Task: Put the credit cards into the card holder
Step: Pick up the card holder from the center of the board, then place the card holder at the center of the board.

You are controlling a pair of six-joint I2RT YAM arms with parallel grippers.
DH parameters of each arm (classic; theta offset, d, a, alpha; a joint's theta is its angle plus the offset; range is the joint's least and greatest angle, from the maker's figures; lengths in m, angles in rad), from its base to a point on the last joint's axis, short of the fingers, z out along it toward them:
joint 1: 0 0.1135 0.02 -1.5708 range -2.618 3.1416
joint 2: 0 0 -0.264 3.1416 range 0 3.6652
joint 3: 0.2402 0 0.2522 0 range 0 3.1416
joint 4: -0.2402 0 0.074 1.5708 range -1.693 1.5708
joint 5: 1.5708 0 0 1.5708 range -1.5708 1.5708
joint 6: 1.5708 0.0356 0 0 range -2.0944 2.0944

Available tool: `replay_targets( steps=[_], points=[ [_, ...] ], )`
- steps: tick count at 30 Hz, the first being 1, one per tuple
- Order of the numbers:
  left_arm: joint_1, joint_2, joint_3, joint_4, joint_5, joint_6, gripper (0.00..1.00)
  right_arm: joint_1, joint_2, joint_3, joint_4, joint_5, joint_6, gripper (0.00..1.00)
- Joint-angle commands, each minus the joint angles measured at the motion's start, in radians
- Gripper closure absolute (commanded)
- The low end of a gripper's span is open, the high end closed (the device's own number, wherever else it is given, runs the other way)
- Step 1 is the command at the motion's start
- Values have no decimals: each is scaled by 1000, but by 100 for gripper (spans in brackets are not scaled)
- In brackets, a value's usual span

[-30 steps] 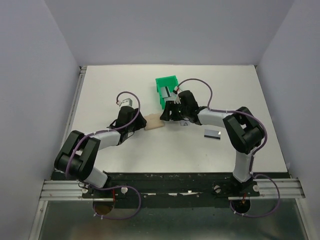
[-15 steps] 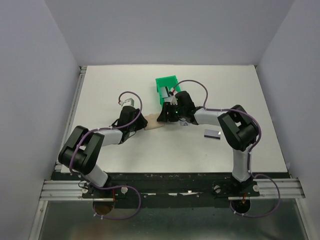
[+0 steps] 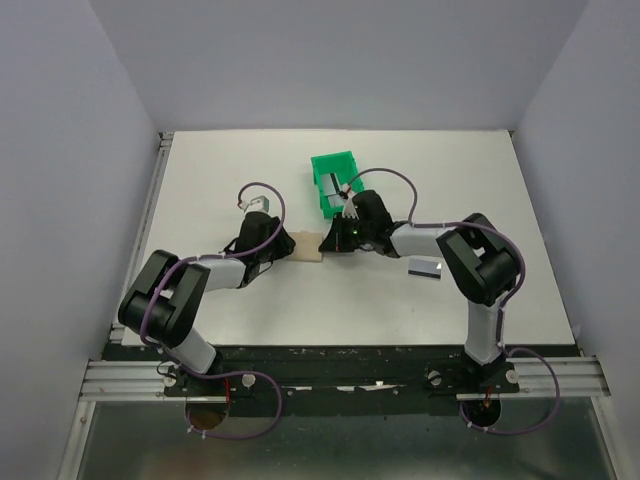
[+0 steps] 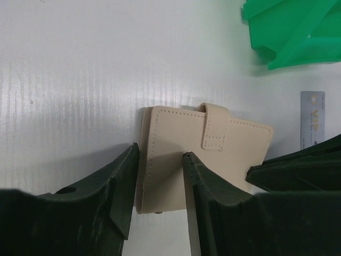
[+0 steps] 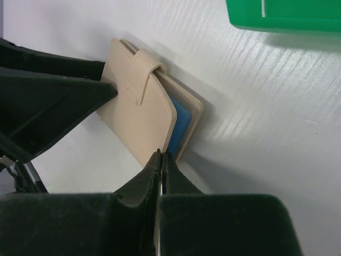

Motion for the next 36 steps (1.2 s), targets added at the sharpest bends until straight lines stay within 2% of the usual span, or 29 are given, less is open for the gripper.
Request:
replay_targets(
  steps=[1,6,11,16,19,23,30,36],
  points=[
    [-7,-40,-11,-32,31,-12,49,13,-94,-48,34,-5,6,99],
    [-7,-173,-3,-98,11,-6,38,13,-211,-116,3,63,-17,100],
    [-7,-296,17,-193,-34,26,33,14,-369,-159,-142,167,-95,100],
    [-7,-386,26,-258,-46,45,33,31,-505,-110,-481,375,-208,100],
    [-7,-423,28,-293,-51,51,33,39,-518,-16,-746,481,-248,100],
    [-7,-460,25,-322,-51,65,33,65,-545,21,-981,580,-253,100],
    [-7,-497,14,-350,-39,77,33,89,-594,36,-1245,687,-193,100],
    [-7,-521,9,-372,-48,89,33,132,-604,107,-1384,744,-163,100]
  ],
)
